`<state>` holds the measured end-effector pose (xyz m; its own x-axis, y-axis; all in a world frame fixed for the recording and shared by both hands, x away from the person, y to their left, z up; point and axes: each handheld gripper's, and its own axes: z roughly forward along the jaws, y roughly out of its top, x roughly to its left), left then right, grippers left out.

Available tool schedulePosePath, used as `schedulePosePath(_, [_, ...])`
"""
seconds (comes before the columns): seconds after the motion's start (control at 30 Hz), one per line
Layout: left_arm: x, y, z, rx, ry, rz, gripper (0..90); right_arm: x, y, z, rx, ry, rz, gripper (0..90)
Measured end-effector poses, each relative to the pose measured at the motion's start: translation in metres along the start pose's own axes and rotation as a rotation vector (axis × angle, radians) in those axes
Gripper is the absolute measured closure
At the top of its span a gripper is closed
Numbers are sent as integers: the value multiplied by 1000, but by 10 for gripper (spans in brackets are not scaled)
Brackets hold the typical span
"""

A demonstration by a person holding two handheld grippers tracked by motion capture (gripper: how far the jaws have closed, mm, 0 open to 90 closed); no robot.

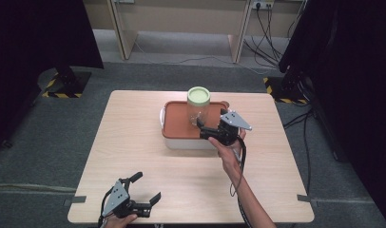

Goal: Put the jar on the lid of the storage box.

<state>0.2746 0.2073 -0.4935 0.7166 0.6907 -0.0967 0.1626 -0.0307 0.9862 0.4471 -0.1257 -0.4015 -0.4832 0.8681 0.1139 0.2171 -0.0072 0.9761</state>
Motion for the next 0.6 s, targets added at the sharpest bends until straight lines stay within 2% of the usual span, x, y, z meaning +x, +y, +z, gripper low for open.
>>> schedulePosePath(0.6, [0,0,0,1,3,0,2,2,-6,-20,-16,30,-5,4])
